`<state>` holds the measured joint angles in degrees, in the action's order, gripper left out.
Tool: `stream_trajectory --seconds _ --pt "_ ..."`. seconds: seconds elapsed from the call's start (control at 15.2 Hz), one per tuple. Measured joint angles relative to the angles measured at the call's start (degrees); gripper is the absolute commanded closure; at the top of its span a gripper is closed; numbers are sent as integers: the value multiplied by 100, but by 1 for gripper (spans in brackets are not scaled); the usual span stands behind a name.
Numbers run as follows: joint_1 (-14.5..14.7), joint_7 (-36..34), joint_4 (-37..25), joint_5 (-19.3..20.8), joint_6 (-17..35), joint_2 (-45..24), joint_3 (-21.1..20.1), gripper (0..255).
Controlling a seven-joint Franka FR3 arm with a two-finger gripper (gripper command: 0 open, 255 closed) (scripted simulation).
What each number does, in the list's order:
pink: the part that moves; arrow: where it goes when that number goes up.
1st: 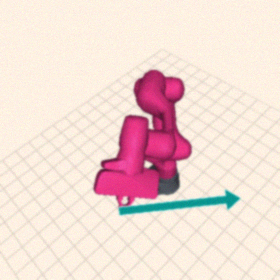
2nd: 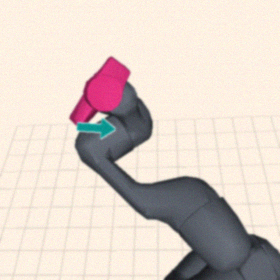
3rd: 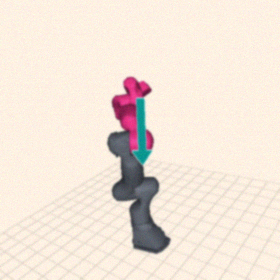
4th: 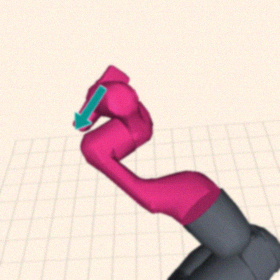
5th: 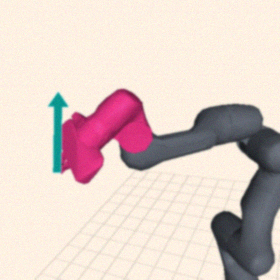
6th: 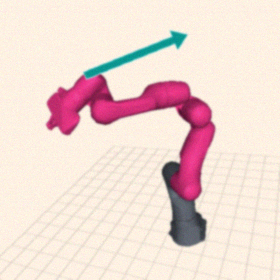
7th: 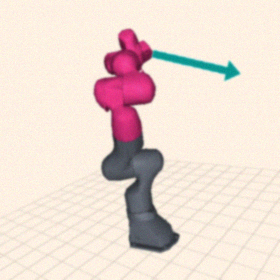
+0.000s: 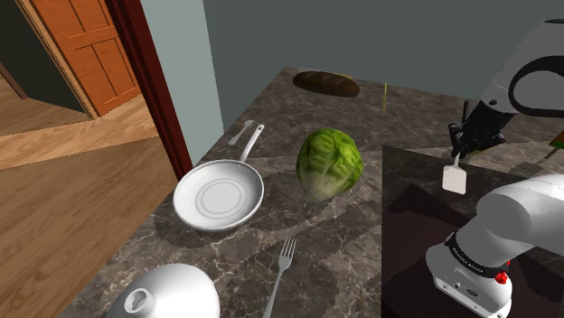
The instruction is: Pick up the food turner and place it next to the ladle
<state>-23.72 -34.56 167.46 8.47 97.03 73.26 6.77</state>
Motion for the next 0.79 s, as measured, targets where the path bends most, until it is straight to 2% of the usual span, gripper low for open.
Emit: stream_trajectory --seconds 0.46,0.79 --pt "-549 988 -576 1003 697 -1163 1225 255" --pt "-686 1586 -1091 1450 1073 -1926 1962 255"
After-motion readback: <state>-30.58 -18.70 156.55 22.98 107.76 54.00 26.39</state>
